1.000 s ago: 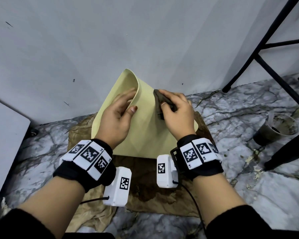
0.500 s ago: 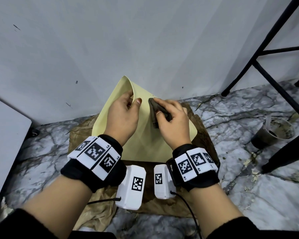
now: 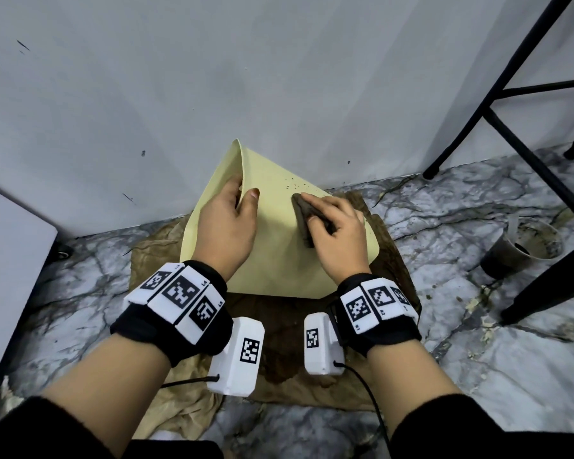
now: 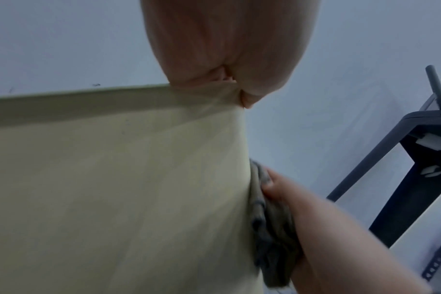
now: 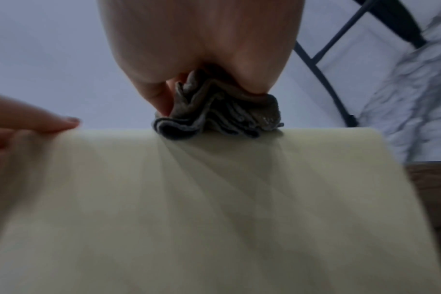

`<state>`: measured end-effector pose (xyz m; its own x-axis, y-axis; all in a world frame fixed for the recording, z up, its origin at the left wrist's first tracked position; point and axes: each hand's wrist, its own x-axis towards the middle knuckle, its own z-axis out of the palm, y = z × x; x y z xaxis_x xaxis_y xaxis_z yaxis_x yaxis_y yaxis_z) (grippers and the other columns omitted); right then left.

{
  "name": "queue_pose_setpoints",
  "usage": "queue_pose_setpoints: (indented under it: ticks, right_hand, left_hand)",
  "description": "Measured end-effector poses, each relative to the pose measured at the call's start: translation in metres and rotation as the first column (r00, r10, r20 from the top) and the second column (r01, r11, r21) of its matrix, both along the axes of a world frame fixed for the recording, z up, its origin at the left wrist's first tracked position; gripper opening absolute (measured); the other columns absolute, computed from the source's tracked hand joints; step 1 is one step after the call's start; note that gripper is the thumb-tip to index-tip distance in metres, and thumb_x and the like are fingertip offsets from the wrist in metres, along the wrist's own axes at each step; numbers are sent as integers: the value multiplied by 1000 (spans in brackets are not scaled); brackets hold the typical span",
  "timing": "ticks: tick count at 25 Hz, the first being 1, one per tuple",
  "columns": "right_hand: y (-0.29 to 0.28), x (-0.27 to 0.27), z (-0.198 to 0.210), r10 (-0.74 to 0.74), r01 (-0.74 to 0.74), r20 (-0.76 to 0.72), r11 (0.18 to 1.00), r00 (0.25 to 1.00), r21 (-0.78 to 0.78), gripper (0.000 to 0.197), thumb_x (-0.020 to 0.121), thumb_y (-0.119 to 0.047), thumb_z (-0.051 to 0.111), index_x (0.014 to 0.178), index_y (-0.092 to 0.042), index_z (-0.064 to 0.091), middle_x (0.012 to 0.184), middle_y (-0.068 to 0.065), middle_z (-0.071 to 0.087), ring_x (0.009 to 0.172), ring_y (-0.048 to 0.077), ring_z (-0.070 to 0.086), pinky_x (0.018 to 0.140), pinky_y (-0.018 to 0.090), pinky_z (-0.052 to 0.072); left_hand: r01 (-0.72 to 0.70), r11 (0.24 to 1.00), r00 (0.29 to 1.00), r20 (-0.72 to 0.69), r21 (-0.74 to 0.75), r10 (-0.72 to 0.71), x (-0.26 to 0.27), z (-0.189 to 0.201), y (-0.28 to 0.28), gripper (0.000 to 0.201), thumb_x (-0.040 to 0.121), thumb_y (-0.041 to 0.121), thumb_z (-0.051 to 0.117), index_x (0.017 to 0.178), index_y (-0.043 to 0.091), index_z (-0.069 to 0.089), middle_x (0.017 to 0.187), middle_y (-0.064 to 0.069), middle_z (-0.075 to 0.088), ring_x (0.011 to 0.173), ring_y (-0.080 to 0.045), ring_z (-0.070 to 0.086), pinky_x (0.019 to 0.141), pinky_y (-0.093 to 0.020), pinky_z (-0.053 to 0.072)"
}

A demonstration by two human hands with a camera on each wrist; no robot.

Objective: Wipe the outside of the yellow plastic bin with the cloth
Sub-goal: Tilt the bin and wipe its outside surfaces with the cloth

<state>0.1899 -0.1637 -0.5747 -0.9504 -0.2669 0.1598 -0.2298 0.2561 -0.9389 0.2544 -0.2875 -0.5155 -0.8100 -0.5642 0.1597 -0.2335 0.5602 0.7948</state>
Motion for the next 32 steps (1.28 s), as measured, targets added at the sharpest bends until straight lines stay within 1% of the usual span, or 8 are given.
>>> queue_pose_setpoints:
  ticks: [3,8,14,18,21,24,28,32]
  right_hand:
    - [19,-14,-27,-76,70,97,996,992,59,34,84,-11,51,110,-30,64,106,-7,54,109,19,38,94,17,26]
    - [48,-34,-66,-230,210,200,971,952,115,34,81,-14,51,109,-28,65,116,5,58,116,34,46,107,44,35]
    - [35,-31,-47,-180,163,231,983,956,90,35,81,-13,51,109,-28,64,119,4,56,119,32,44,108,42,34]
    - [-9,-10,9,-19,19,29,1000,999,3,36,81,-8,50,110,-25,65,115,7,59,112,29,43,105,33,32]
    - [-34,6,34,77,-79,-75,996,994,-31,36,82,-8,50,110,-25,64,110,5,59,101,20,39,102,28,31]
    - [-32,5,31,92,-95,-72,995,993,-36,36,83,-10,51,111,-27,63,109,3,59,101,18,38,98,22,29]
    - [-10,-5,6,-1,1,28,1000,1000,-4,36,83,-10,51,110,-29,64,113,3,58,111,26,41,99,22,29]
    - [18,-21,-28,-109,102,133,993,985,58,35,82,-11,50,110,-28,64,116,4,58,115,30,43,101,29,34]
  left_hand:
    - [-23,999,1000,14,-38,24,3,-1,-8,36,94,20,42,129,20,48,101,12,55,92,-6,50,74,-17,34]
    - [-7,1000,1000,10,-26,7,3,-5,-12,39,93,21,42,132,23,46,113,13,58,100,-2,52,74,-11,38]
    - [-65,998,998,-18,-10,65,2,-7,-12,39,93,20,43,132,23,46,104,17,55,94,0,50,69,-3,36]
    - [-25,999,999,-26,-22,24,1,-6,-5,40,93,20,44,133,20,45,114,4,63,101,-11,57,80,-16,38]
    - [-11,998,999,-44,-61,9,1,-7,-3,40,92,18,45,132,18,46,117,-3,65,100,-13,58,76,-8,38]
    - [6,998,999,-33,-67,-8,3,-7,-6,39,92,19,45,131,19,47,110,9,61,92,5,51,72,4,33]
    - [15,1000,999,-33,-22,-16,3,-6,-7,39,93,20,44,132,21,46,124,7,59,111,-4,53,83,-8,39]
    - [8,1000,1000,-20,28,-8,3,-5,-9,40,93,21,43,132,24,45,120,14,56,111,-3,52,93,-18,40]
